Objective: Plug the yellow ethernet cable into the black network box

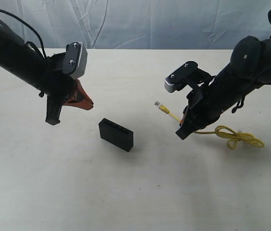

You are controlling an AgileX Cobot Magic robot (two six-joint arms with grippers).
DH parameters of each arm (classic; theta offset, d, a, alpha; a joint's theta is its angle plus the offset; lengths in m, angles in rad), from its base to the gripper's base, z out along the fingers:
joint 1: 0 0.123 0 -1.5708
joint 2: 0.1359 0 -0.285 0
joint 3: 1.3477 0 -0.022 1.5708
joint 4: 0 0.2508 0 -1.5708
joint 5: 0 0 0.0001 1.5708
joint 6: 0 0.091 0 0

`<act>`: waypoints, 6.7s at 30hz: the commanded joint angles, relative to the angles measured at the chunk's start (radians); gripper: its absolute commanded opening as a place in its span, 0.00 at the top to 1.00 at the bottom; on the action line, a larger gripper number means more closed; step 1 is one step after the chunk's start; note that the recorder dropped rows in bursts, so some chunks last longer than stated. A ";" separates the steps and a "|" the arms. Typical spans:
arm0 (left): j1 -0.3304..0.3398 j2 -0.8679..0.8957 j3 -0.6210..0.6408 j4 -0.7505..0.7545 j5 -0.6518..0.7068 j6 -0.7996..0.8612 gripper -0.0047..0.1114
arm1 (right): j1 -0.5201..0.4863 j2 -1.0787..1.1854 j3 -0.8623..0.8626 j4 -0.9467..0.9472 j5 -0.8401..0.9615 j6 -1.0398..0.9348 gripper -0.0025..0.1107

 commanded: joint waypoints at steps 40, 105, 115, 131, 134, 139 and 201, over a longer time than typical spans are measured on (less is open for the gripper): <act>-0.133 0.030 -0.006 -0.011 -0.299 0.044 0.96 | -0.007 0.055 0.002 0.003 -0.015 0.001 0.98; -0.162 -0.200 0.276 -0.413 -0.582 -0.158 0.96 | 0.000 0.055 0.002 0.090 -0.013 0.001 0.98; -0.075 0.058 -0.130 0.162 -0.196 -0.890 0.96 | 0.023 0.055 0.002 0.101 0.001 0.019 0.98; -0.138 0.271 -0.261 0.160 -0.141 -0.871 0.96 | 0.056 0.055 0.002 0.100 0.032 0.019 0.98; -0.138 0.273 -0.261 0.160 -0.116 -0.882 0.96 | 0.056 0.055 0.002 0.098 0.032 0.019 0.98; -0.138 0.273 -0.261 0.189 -0.011 -0.947 0.96 | 0.056 0.055 0.002 0.096 0.032 0.019 0.98; -0.008 0.308 -0.061 -0.262 0.111 -0.651 0.96 | 0.383 0.096 -0.011 -0.759 -0.042 0.553 0.98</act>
